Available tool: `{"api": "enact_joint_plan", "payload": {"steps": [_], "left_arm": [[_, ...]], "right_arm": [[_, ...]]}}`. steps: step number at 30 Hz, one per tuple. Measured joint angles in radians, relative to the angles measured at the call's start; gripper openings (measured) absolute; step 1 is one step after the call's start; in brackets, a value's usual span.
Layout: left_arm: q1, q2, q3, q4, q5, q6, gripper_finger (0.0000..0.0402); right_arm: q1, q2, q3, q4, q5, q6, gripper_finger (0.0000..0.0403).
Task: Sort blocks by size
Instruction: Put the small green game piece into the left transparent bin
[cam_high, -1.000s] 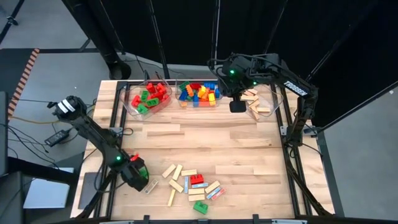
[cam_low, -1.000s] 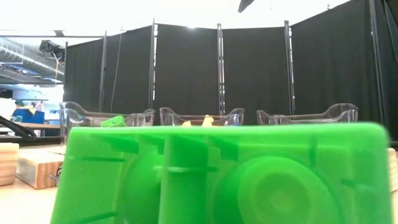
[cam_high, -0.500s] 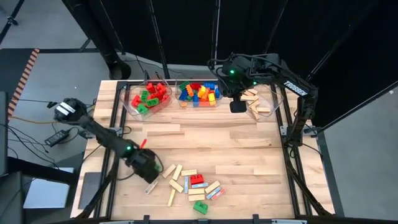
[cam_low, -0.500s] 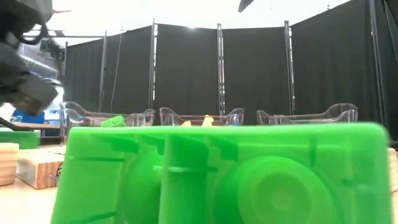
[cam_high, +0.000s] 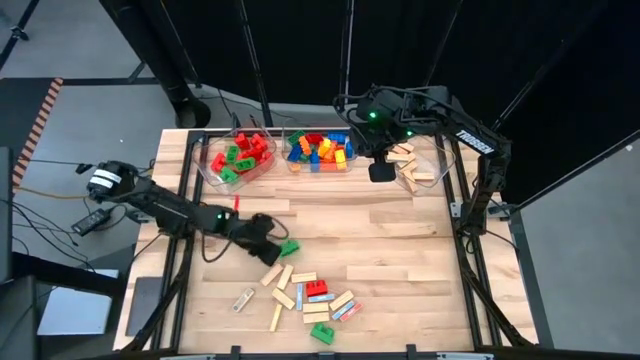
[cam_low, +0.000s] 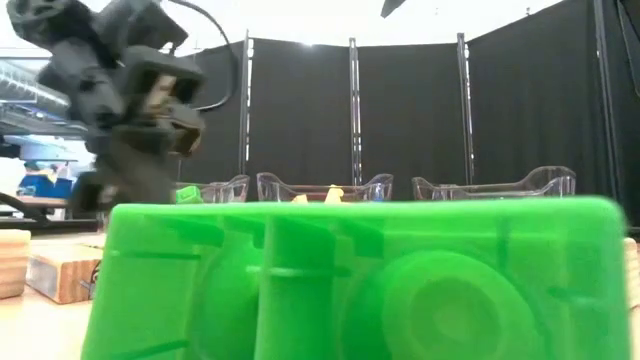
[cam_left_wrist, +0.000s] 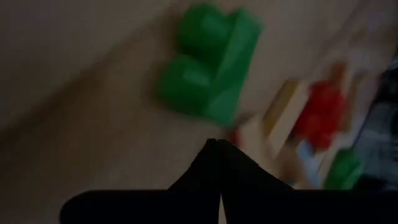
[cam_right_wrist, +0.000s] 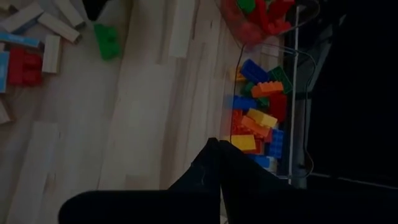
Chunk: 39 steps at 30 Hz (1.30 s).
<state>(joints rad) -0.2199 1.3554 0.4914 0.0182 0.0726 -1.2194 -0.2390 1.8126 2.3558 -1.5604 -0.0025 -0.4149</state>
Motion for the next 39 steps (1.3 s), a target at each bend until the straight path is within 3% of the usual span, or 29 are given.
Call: {"api": "enact_joint_plan", "payload": {"steps": [5,11,16,20,24,31,36,39], "left_arm": [[0.082,0.094,0.043,0.117,0.003,0.111,0.0000],[0.124,0.156,0.183,0.038,0.063,0.297,0.0000],[0.153,0.070,0.262,-0.261,0.018,0.420,0.0000],[0.166,-0.041,0.335,-0.529,-0.122,0.487,0.0000],[0.177,-0.179,0.414,-0.696,-0.224,0.535,0.0001],[0.177,-0.373,0.474,-0.882,-0.384,0.532,0.0001],[0.177,-0.459,0.474,-0.894,-0.442,0.498,0.0001],[0.177,-0.470,0.474,-0.900,-0.451,0.483,0.0001]], "right_arm": [[0.000,0.000,-0.001,0.018,-0.022,0.003,0.0009],[0.003,0.002,-0.121,0.213,-0.206,0.019,0.0035],[0.016,0.005,-0.329,0.345,-0.252,-0.020,0.0119],[0.019,0.005,-0.474,0.434,-0.259,-0.031,0.0187],[0.044,0.005,-0.646,0.698,-0.259,-0.033,0.0234],[0.118,0.019,-0.921,1.215,-0.227,-0.034,0.0271],[0.173,0.109,-0.935,1.278,-0.239,-0.024,0.0275],[0.183,0.168,-0.899,1.303,-0.301,-0.005,0.0273]]}}
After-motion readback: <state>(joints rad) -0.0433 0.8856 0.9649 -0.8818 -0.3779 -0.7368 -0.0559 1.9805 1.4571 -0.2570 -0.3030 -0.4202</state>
